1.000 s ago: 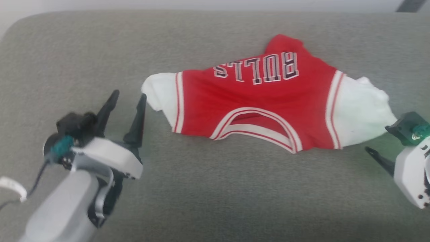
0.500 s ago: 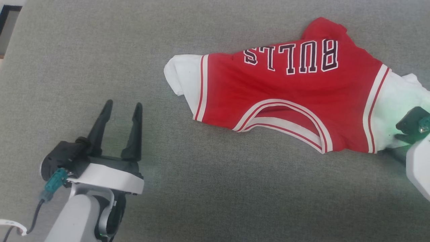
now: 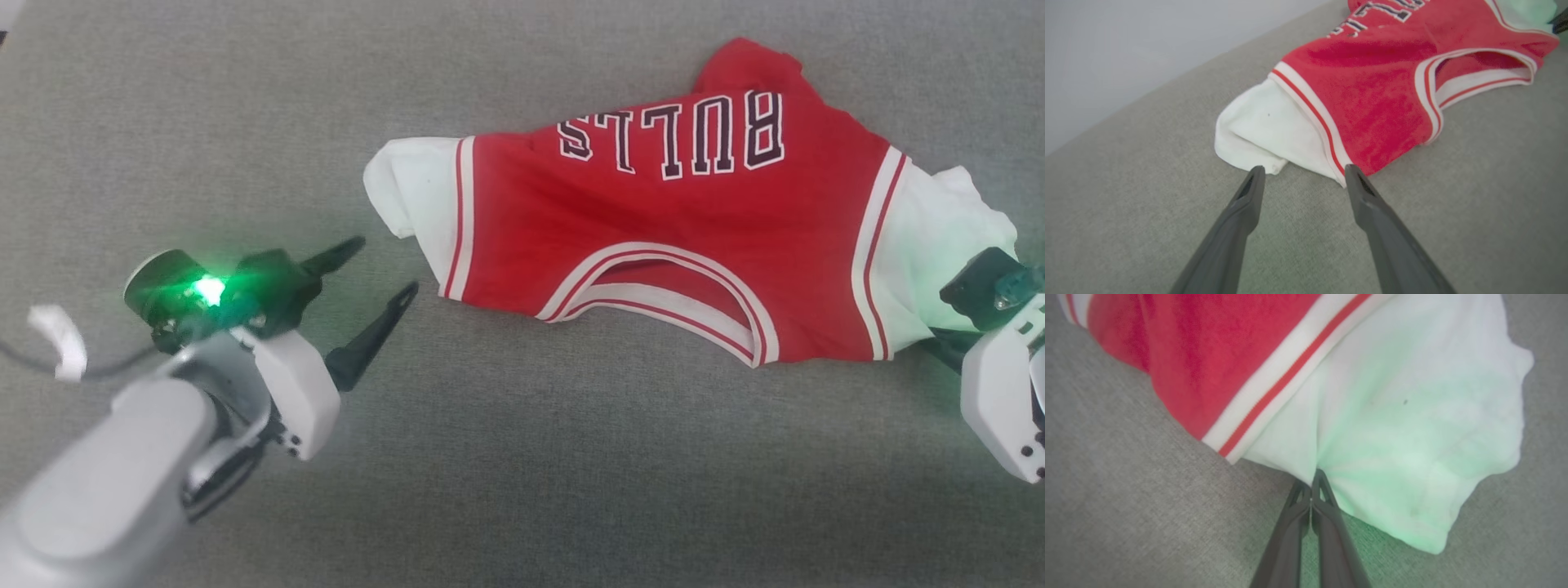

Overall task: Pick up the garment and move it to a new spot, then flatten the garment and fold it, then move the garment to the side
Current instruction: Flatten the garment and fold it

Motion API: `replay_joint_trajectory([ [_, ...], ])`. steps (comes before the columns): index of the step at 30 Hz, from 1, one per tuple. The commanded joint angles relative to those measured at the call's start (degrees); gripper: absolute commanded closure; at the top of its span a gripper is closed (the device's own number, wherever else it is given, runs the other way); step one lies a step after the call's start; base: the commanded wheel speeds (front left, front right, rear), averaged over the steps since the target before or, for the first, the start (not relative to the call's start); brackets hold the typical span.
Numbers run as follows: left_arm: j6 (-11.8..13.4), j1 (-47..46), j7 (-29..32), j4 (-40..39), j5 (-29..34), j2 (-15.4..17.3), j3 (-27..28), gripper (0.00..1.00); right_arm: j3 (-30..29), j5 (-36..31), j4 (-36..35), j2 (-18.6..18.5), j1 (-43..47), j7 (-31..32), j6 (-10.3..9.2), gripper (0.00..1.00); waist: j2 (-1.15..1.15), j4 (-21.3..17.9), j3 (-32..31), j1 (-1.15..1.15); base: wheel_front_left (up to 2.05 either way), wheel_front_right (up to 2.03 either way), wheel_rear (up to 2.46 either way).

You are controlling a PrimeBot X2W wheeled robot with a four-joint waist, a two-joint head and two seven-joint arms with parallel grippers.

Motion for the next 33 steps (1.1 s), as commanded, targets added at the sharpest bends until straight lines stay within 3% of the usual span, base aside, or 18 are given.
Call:
replay_joint_trajectory([
  [1, 0.0, -4.1, 3.7, -0.4, -4.5, 3.8, -5.5, 0.00, 1.2, 0.3, 0.6, 0.7, 0.2, 0.8, 0.03, 1.00, 0.00, -0.5, 0.7, 0.00, 0.00, 0.00, 0.00],
  [6, 0.0, -18.0, 9.9, -1.0, -14.2, 10.3, -22.5, 0.00, 1.8, 0.4, 0.6, 1.4, -1.6, 1.1, 0.02, 1.00, 0.00, -1.6, 2.5, 0.00, 0.00, 0.00, 0.00],
  [11, -0.1, -29.2, 9.1, 2.7, -16.6, 10.5, -35.2, 0.00, 2.0, 0.4, 1.0, 1.4, -2.5, 1.1, -0.08, 1.00, 0.00, -2.2, 4.0, 0.00, 0.00, 0.00, 0.00],
  [16, -0.1, -33.2, 8.6, 5.6, -13.3, 8.5, -38.1, 0.00, 2.1, 0.2, 1.0, 1.7, -3.4, 1.2, -0.14, 1.00, 0.00, -2.9, 5.5, 0.00, 0.00, 0.00, 0.00],
  [20, -0.1, -30.9, 13.4, 4.4, -10.3, 8.0, -38.2, 0.02, 2.4, -0.2, 0.6, 2.2, -3.9, 1.3, -0.26, 1.00, 0.00, -3.7, 6.6, 0.00, 0.00, 0.00, 0.00],
  [27, -0.1, -29.0, 19.0, 3.6, -10.7, 8.5, -38.8, 0.05, 2.8, -0.6, 0.4, 3.0, -4.7, 1.3, -0.29, 1.00, 0.00, -4.5, 7.7, 0.00, 0.00, 0.00, 0.00],
  [28, -0.1, -28.8, 19.7, 3.3, -11.1, 8.4, -38.9, 0.15, 2.9, -0.7, 0.3, 3.1, -4.9, 1.2, -0.29, 1.00, 0.00, -4.6, 7.9, 0.00, 0.00, 0.00, 0.00],
  [29, -0.1, -28.6, 20.4, 3.2, -11.5, 8.3, -39.0, 0.52, 2.9, -0.8, 0.2, 3.2, -5.0, 1.1, -0.29, 1.00, 0.00, -4.6, 8.0, 0.00, 0.00, 0.00, 0.00],
  [30, -0.1, -28.6, 21.2, 3.2, -11.5, 8.2, -39.1, 0.56, 2.9, -0.9, 0.1, 3.4, -5.1, 0.9, -0.30, 1.00, 0.00, -4.7, 8.2, 0.00, 0.00, 0.00, 0.00],
  [32, -0.1, -28.7, 22.2, 3.7, -12.5, 7.8, -39.1, 1.00, 2.9, -1.0, -0.1, 3.6, -5.4, 0.7, -0.30, 1.00, 0.00, -4.8, 8.3, 0.00, 0.00, 0.00, 0.00],
  [33, -0.1, -28.8, 22.6, 4.0, -12.9, 7.7, -39.1, 1.00, 2.8, -1.1, -0.1, 3.7, -5.5, 0.3, -0.30, 1.00, 0.00, -4.9, 8.4, 0.00, 0.00, 0.00, 0.00],
])
